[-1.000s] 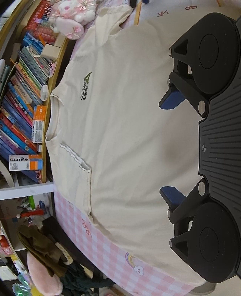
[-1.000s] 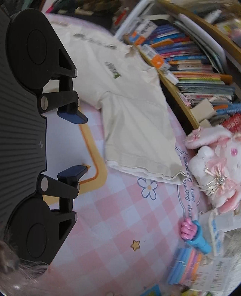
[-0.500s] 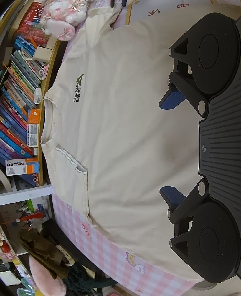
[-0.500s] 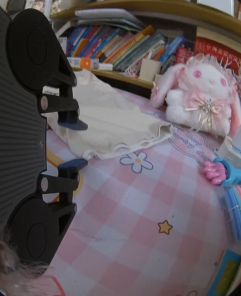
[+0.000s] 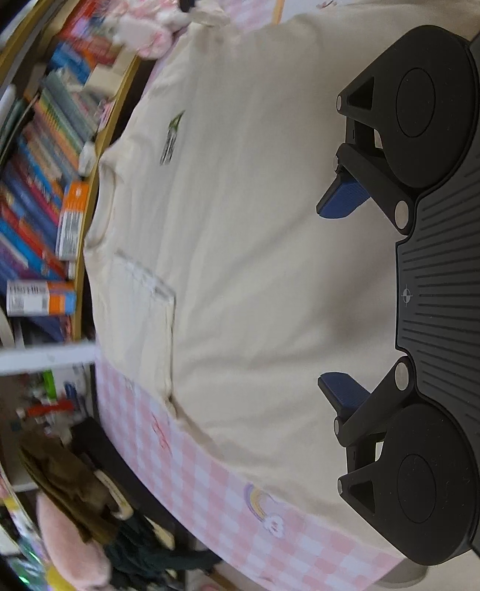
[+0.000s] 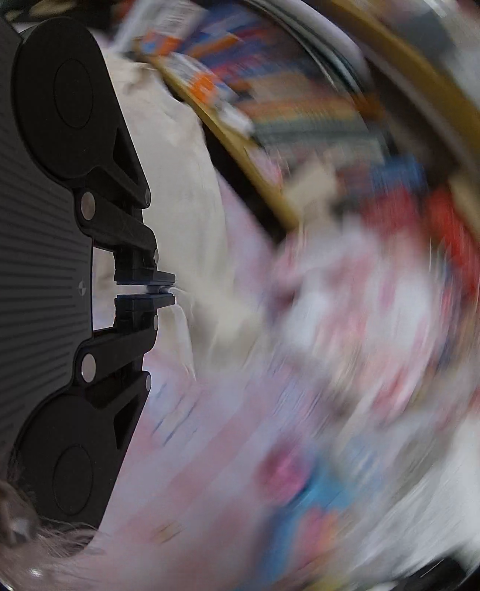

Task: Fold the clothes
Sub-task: 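Grasp the other sleeve with the right gripper and fold it inward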

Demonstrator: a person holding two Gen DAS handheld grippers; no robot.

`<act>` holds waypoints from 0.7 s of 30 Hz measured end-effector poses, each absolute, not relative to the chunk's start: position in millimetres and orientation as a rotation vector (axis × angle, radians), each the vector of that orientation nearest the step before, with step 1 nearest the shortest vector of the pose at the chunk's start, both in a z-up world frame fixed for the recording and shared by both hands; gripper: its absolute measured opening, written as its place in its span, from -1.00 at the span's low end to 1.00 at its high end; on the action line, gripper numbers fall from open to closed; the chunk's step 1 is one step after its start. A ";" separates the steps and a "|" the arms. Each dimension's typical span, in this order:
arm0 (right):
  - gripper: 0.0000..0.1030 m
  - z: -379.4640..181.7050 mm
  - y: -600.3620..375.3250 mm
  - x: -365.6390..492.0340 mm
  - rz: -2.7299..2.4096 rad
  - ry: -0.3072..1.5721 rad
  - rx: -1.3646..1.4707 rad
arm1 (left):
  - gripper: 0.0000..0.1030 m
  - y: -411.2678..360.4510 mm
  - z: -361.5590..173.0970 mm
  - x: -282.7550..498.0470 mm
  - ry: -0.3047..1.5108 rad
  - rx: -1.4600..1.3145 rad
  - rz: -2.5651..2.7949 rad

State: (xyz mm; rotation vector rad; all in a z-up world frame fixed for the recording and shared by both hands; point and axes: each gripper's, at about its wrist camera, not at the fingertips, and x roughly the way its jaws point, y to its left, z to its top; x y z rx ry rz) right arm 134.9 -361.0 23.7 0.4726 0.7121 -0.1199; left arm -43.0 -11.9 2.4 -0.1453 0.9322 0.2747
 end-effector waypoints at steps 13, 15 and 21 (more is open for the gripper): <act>-0.18 -16.4 -192.4 132.7 0.515 0.854 -0.183 | 0.80 24.5 -10.1 -42.6 0.985 -0.201 0.293; -0.18 -13.5 -199.8 126.2 0.568 0.857 -0.119 | 0.80 25.7 -11.6 -40.5 0.993 -0.204 0.293; -0.17 7.2 -211.7 122.4 0.543 0.805 -0.042 | 0.80 20.2 -11.3 -35.2 0.982 -0.195 0.265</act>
